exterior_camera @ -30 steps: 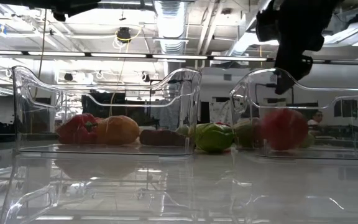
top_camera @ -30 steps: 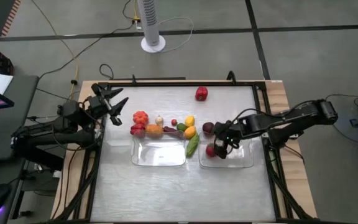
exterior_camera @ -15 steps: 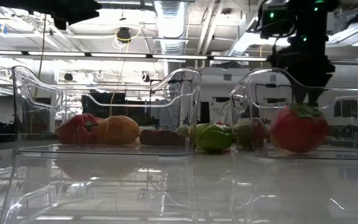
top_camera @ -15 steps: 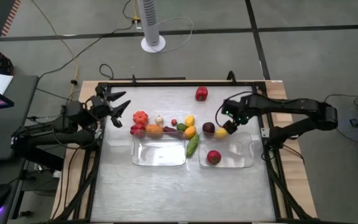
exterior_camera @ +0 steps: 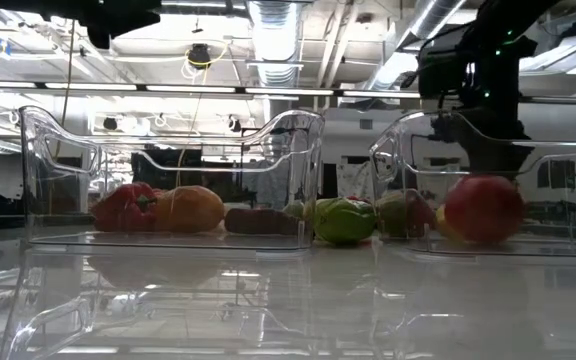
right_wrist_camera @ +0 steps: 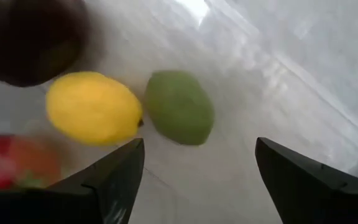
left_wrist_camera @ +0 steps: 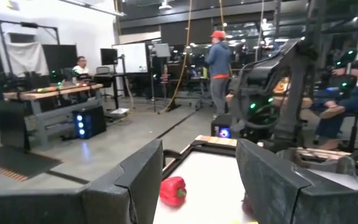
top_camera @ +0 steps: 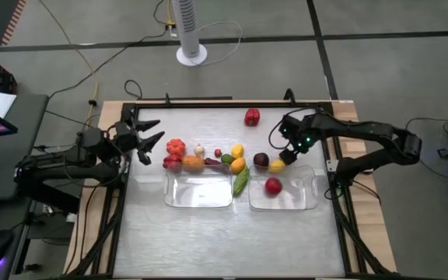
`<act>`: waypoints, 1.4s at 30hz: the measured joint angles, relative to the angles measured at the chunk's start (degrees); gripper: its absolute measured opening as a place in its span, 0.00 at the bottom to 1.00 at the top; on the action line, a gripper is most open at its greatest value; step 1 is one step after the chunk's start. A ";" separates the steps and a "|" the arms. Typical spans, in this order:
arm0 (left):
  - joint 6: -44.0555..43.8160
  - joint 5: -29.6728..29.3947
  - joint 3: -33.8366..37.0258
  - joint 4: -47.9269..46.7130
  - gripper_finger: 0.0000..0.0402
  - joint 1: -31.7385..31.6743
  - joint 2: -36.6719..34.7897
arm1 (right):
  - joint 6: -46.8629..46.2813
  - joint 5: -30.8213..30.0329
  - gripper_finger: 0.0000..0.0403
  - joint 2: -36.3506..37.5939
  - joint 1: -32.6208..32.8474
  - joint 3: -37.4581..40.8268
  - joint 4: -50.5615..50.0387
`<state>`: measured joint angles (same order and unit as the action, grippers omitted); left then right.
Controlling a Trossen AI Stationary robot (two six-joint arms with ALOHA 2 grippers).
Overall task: Sort produce into baskets
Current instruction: Put the right lime into the right transparent bin
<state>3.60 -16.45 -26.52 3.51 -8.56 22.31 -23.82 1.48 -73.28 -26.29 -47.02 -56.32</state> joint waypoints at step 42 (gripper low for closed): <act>0.59 -0.39 0.00 -0.18 0.48 0.48 -0.35 | 4.08 -6.24 0.56 -3.71 13.86 -12.48 7.21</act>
<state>4.19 -16.84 -26.52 3.33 -8.08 21.96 -19.74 -4.76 -77.00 -12.43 -59.49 -49.10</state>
